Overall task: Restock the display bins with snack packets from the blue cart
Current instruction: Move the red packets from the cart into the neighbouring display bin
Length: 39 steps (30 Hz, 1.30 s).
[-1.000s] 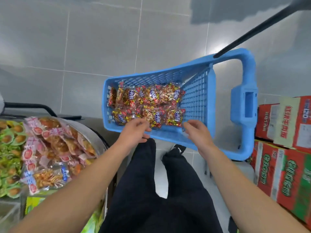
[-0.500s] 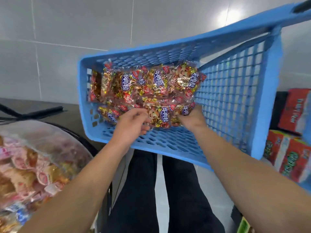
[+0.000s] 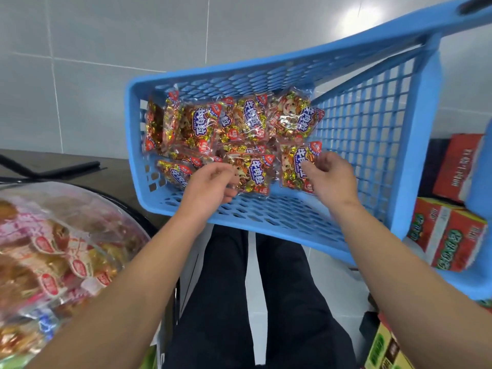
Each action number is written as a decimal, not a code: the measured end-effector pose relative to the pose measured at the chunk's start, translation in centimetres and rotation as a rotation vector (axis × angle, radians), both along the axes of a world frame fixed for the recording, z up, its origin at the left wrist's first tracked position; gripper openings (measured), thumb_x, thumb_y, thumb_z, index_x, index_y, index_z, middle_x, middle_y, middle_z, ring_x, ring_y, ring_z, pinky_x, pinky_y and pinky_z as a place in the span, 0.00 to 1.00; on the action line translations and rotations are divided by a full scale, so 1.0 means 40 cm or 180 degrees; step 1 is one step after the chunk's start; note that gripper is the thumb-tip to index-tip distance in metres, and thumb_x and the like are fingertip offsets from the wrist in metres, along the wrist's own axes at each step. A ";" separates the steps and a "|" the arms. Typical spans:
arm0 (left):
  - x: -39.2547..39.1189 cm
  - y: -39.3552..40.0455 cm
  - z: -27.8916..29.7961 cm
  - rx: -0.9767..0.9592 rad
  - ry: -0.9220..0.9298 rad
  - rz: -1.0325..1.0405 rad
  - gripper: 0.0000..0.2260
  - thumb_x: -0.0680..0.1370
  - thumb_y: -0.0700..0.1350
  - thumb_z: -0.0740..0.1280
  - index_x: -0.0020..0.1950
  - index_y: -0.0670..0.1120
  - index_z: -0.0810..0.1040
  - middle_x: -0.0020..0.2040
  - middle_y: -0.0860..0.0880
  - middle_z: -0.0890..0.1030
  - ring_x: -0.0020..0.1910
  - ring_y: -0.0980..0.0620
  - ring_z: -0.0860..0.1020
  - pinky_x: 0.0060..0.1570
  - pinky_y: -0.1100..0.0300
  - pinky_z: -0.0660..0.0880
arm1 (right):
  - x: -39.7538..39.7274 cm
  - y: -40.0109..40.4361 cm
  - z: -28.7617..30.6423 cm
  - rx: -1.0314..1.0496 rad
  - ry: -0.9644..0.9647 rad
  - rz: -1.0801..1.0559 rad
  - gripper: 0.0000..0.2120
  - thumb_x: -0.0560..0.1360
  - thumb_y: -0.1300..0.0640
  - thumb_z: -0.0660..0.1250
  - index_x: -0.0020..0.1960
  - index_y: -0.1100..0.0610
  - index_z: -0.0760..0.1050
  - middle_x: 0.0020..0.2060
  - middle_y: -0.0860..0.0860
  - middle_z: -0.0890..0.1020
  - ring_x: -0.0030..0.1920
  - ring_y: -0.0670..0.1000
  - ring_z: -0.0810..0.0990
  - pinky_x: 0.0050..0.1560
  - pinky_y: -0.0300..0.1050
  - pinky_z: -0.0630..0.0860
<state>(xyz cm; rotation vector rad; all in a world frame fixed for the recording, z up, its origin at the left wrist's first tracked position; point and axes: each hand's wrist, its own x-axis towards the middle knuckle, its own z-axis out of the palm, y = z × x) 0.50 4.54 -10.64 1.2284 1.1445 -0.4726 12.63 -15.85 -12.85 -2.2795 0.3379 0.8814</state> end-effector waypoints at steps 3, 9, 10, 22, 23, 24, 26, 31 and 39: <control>0.013 0.002 0.013 -0.0050 -0.0008 0.0017 0.05 0.83 0.46 0.65 0.52 0.54 0.79 0.53 0.49 0.85 0.45 0.48 0.85 0.50 0.53 0.83 | 0.018 -0.006 0.077 0.0414 0.0082 0.0160 0.07 0.76 0.50 0.71 0.45 0.53 0.80 0.39 0.48 0.85 0.41 0.48 0.81 0.45 0.45 0.77; 0.034 0.017 0.033 -0.0393 -0.0440 -0.0243 0.12 0.77 0.50 0.73 0.60 0.53 0.81 0.50 0.53 0.83 0.48 0.57 0.84 0.43 0.59 0.83 | 0.052 0.037 0.132 0.1077 0.1199 0.1115 0.02 0.74 0.52 0.74 0.43 0.50 0.84 0.39 0.52 0.84 0.40 0.48 0.80 0.47 0.52 0.75; 0.036 0.020 0.034 -0.0448 -0.0451 -0.0410 0.11 0.75 0.51 0.74 0.57 0.54 0.82 0.50 0.53 0.83 0.49 0.57 0.84 0.43 0.58 0.83 | 0.055 0.056 0.126 0.1118 0.1235 0.1308 0.03 0.73 0.52 0.74 0.41 0.48 0.84 0.36 0.49 0.82 0.38 0.47 0.78 0.45 0.49 0.74; -0.071 0.138 0.011 0.0939 -0.0050 -0.0070 0.16 0.67 0.60 0.75 0.41 0.52 0.73 0.40 0.53 0.76 0.40 0.56 0.76 0.40 0.63 0.73 | 0.037 0.118 -0.126 0.0320 0.1114 -0.0088 0.11 0.75 0.49 0.71 0.52 0.53 0.75 0.46 0.49 0.79 0.47 0.52 0.77 0.50 0.51 0.73; -0.080 0.145 0.010 0.1078 0.0039 -0.0033 0.17 0.65 0.62 0.74 0.41 0.54 0.73 0.40 0.52 0.77 0.40 0.55 0.76 0.41 0.60 0.74 | 0.022 0.115 -0.142 0.0181 0.1354 0.0120 0.15 0.75 0.48 0.72 0.57 0.53 0.73 0.52 0.51 0.78 0.51 0.53 0.77 0.53 0.51 0.73; -0.086 0.150 0.008 0.1104 0.0103 0.0037 0.16 0.65 0.63 0.73 0.43 0.54 0.75 0.42 0.51 0.80 0.42 0.53 0.79 0.45 0.56 0.77 | 0.007 0.117 -0.150 0.0109 0.1560 0.0318 0.21 0.75 0.48 0.72 0.62 0.53 0.71 0.57 0.52 0.78 0.55 0.55 0.76 0.55 0.51 0.73; -0.089 0.153 0.003 0.0938 0.0101 0.0269 0.14 0.65 0.60 0.72 0.47 0.57 0.79 0.48 0.49 0.85 0.49 0.47 0.84 0.54 0.43 0.80 | -0.020 0.129 -0.159 0.0089 0.1673 0.0513 0.30 0.75 0.48 0.73 0.72 0.56 0.66 0.62 0.52 0.76 0.59 0.55 0.76 0.60 0.49 0.73; -0.086 0.133 -0.008 0.0721 -0.0095 0.0377 0.10 0.72 0.51 0.70 0.52 0.61 0.77 0.52 0.54 0.85 0.52 0.51 0.84 0.55 0.42 0.81 | -0.053 0.133 -0.145 0.0195 0.0946 0.0480 0.23 0.76 0.52 0.72 0.67 0.61 0.74 0.43 0.41 0.76 0.45 0.46 0.75 0.55 0.42 0.70; -0.066 0.100 -0.004 0.0463 -0.0208 0.0225 0.12 0.79 0.42 0.69 0.55 0.60 0.80 0.52 0.57 0.86 0.52 0.51 0.85 0.52 0.47 0.82 | 0.030 0.044 -0.012 0.0202 0.0207 -0.0029 0.06 0.75 0.53 0.73 0.47 0.55 0.79 0.44 0.49 0.83 0.51 0.54 0.82 0.49 0.48 0.78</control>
